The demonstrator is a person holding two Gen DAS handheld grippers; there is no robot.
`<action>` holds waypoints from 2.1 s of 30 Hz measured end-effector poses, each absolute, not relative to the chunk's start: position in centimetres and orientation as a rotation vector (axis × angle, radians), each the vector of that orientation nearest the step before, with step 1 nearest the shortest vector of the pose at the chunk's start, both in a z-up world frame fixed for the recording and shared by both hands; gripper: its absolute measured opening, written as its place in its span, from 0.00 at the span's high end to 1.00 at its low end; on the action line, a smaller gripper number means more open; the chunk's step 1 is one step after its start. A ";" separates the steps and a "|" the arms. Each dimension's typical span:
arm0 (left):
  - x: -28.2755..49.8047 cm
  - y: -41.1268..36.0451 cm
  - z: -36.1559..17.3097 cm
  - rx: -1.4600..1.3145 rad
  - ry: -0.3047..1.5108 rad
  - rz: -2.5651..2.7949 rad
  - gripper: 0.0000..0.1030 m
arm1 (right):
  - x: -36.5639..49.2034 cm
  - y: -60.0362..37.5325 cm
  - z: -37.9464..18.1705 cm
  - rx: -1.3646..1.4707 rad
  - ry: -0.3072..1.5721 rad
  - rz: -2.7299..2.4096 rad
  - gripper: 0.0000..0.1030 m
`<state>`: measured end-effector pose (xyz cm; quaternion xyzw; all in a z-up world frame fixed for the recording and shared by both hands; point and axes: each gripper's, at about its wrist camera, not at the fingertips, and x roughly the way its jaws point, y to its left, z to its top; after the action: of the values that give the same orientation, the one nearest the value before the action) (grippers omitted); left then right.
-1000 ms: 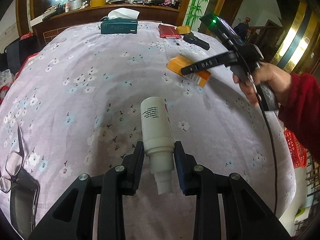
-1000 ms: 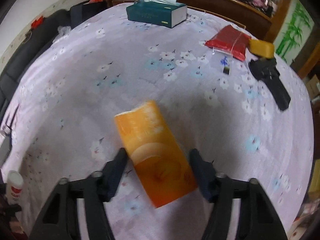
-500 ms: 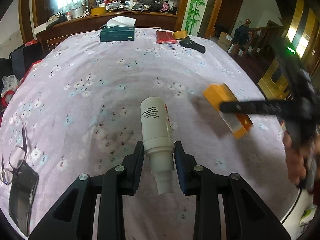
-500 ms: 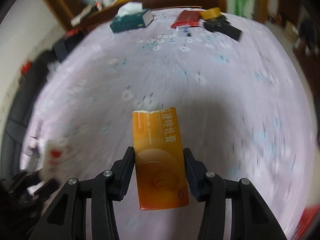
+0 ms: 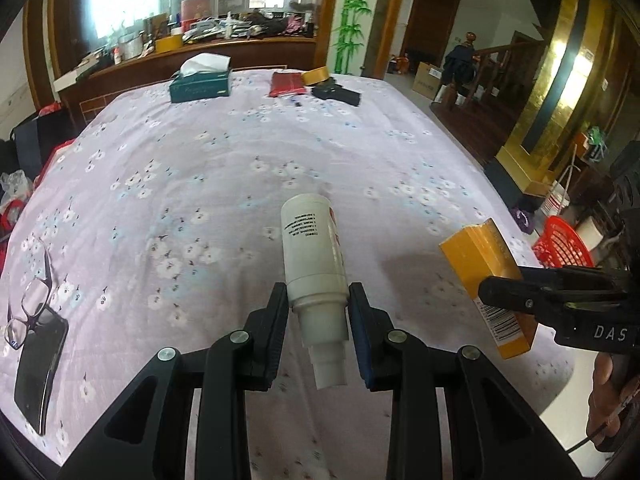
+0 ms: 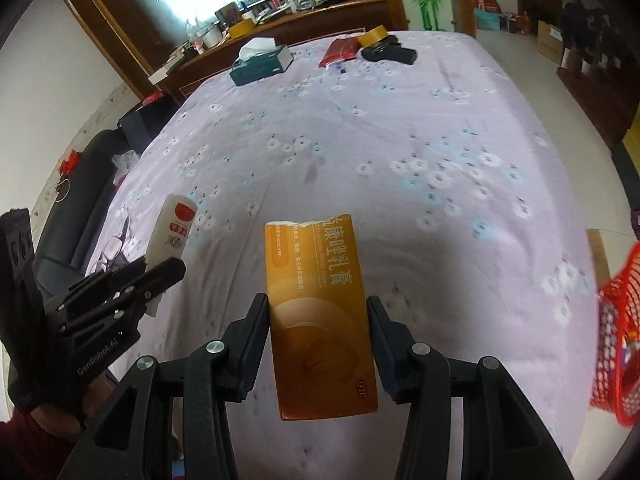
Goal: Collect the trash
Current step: 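Carry the white bottle and orange box to the red basket with both grippers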
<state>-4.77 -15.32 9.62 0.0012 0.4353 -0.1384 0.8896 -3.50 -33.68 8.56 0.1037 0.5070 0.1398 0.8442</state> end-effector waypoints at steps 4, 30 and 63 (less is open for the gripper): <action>-6.0 -16.6 10.5 0.009 0.896 -0.305 0.72 | -5.3 -35.6 9.3 0.252 1.050 0.284 0.49; -8.8 -21.8 15.7 0.064 0.792 -0.386 0.72 | -9.3 -40.1 15.9 0.302 0.870 0.258 0.49; -8.3 -30.1 16.3 0.129 0.785 -0.557 0.72 | -13.3 -48.9 17.5 0.410 0.813 0.089 0.49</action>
<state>-8.29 -30.09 16.33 0.0620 0.3773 -0.2677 0.8844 -13.30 -48.91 17.52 0.1979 0.3925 0.0427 0.8972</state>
